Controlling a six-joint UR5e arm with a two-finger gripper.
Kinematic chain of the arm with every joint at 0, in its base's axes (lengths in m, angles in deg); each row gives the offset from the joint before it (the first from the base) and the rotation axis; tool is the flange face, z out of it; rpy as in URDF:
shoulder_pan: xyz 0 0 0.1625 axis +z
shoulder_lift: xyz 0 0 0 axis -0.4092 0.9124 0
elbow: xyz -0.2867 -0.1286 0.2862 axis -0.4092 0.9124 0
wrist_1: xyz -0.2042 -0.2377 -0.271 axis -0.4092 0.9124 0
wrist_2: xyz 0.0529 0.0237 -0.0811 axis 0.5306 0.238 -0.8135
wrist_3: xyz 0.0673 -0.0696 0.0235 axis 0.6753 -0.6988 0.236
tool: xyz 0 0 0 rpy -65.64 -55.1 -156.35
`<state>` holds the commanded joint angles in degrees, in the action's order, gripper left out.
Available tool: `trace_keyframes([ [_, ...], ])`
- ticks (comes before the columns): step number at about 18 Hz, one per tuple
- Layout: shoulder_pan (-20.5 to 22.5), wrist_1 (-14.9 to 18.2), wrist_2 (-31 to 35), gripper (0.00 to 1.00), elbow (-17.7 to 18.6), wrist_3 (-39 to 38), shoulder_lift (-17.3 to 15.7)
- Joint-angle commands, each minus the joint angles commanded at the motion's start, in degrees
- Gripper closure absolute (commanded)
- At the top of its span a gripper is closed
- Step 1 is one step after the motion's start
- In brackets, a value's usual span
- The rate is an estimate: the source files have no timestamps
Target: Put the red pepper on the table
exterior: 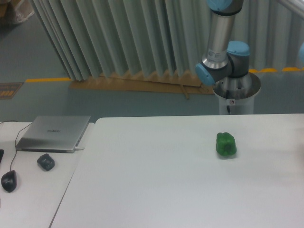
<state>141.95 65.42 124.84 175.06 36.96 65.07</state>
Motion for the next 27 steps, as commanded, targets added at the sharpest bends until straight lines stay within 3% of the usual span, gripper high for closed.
trace_keyframes([
  [5, 2.29, -0.09, 0.08, 0.0, -0.44, 15.85, 2.19],
  [10, 2.99, -0.62, 3.42, 0.0, -0.44, 23.07, 3.86],
  [16, 3.7, -3.69, 6.23, 0.0, 0.17, 23.79, 5.54],
  [27, 4.22, -3.96, 2.55, 0.0, 2.2, 22.12, 6.07],
])
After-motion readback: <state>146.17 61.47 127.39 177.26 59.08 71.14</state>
